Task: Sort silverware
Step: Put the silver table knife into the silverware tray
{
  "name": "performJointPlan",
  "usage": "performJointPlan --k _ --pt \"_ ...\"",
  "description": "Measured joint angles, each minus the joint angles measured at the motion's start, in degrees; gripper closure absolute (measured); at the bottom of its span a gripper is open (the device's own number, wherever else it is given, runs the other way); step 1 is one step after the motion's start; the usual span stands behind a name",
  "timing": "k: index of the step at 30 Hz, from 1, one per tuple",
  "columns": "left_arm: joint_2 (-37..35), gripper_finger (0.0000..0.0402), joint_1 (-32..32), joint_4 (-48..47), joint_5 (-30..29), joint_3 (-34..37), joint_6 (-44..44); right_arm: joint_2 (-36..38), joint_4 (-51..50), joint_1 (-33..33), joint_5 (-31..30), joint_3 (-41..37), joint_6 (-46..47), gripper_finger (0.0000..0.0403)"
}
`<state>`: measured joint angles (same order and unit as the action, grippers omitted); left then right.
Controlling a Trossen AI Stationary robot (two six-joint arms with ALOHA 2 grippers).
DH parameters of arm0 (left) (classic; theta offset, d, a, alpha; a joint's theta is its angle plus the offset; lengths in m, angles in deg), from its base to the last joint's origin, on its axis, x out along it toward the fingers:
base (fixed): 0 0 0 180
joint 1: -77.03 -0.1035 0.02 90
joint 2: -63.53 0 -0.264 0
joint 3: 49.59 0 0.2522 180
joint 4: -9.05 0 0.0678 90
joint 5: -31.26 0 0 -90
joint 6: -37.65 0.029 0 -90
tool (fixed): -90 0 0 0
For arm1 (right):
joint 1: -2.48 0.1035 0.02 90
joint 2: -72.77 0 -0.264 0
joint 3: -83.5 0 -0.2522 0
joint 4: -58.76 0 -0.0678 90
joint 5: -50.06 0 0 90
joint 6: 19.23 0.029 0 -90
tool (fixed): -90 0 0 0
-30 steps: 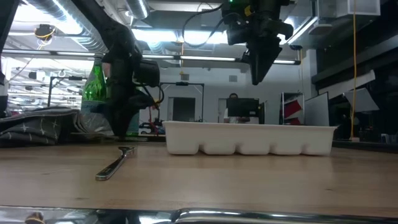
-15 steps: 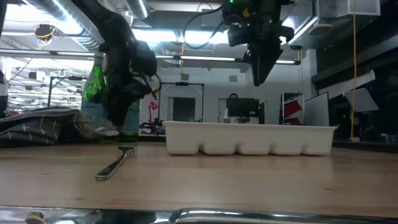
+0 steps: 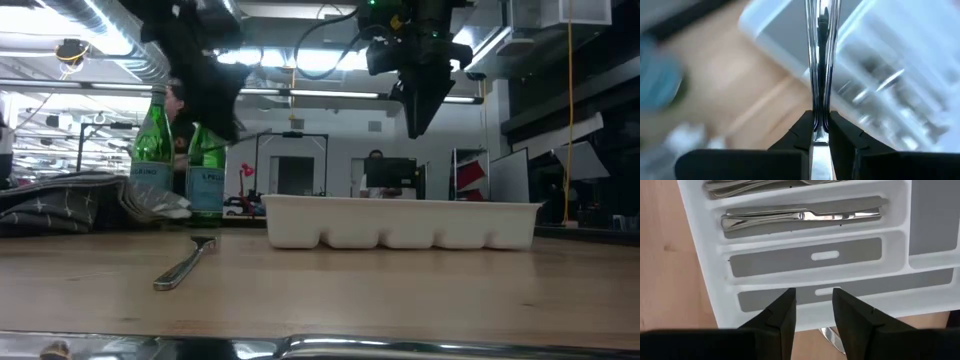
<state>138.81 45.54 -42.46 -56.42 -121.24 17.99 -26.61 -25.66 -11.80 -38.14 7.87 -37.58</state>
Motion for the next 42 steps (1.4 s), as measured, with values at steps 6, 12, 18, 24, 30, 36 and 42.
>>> performJointPlan --k 6,12,18,24,30,36,42 --pt "-0.29 0.0369 5.43 10.83 0.53 -0.04 7.78 0.02 -3.09 0.00 0.02 0.00 1.10 0.0271" --pt "-0.17 0.0369 10.06 18.96 0.66 -0.04 16.53 1.15 -9.23 0.00 0.15 0.00 5.30 0.0272" --pt "-0.17 0.0369 13.39 28.72 0.68 -0.04 28.64 5.95 -8.89 0.00 0.25 -0.01 6.70 0.0272" --pt "-0.15 0.0369 15.40 33.29 0.72 -0.04 42.04 11.99 -8.36 0.00 0.15 -0.02 10.60 0.0272" --pt "2.11 0.0369 17.17 36.05 1.63 -0.05 54.57 16.98 -6.01 0.00 0.13 0.00 15.19 0.0272" --pt "9.96 0.0369 19.62 46.12 4.95 -0.04 68.13 19.12 -2.09 0.00 0.13 0.00 17.02 0.0272" --pt "16.87 0.0369 21.02 50.91 4.99 -0.02 83.14 19.12 -1.82 0.00 0.13 0.00 19.45 0.0272"
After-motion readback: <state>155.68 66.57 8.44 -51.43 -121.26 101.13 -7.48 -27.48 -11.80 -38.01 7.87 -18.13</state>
